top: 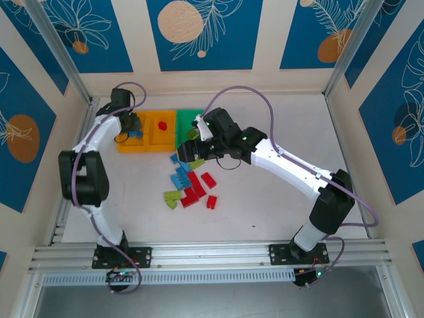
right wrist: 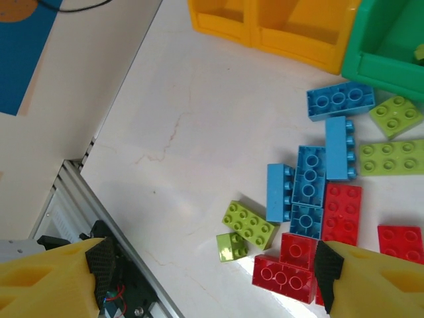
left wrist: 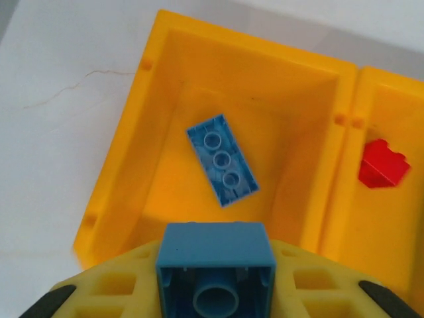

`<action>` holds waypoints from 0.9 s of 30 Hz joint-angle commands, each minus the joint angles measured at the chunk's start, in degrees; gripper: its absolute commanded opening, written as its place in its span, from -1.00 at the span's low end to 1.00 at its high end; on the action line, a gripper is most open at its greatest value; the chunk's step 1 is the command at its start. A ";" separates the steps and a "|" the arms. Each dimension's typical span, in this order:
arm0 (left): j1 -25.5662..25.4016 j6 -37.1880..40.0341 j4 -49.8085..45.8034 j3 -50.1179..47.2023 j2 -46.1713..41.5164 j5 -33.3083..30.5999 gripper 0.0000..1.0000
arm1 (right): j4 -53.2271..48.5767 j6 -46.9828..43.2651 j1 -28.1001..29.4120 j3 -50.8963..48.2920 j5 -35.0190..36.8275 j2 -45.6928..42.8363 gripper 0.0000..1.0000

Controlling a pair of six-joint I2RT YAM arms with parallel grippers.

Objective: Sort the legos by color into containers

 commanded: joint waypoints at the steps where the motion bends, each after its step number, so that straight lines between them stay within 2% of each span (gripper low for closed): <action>1: 0.77 2.65 -1.27 8.69 6.38 0.28 -0.36 | -0.38 0.61 -0.08 -1.25 2.08 -2.24 0.63; 4: 1.12 2.69 -3.08 13.68 10.54 0.41 -0.20 | -1.24 1.27 -0.16 -1.61 3.87 -2.44 0.63; 7: 1.17 2.81 -4.05 15.70 11.15 0.57 0.03 | -1.66 1.92 -0.16 -1.74 6.64 -2.56 0.64; 12: 1.17 2.94 -5.46 13.93 6.85 1.54 0.10 | -1.13 2.53 -0.61 -2.10 8.59 -1.97 0.65; 17: 0.93 -2.01 -1.91 3.18 -7.32 9.76 0.06 | -0.86 3.01 -0.60 -1.33 10.26 1.95 0.63; 21: -1.25 -4.72 -0.25 -6.14 -20.75 15.41 0.06 | -1.88 3.44 -0.43 0.04 12.25 6.75 0.52; 24: -4.53 -2.88 -1.22 -10.92 -29.98 18.07 0.04 | -2.41 4.92 -0.81 0.10 15.56 9.63 0.42; 27: -8.11 2.17 -2.34 -15.05 -37.77 21.05 0.01 | -2.42 4.09 -1.21 0.51 18.80 13.19 0.35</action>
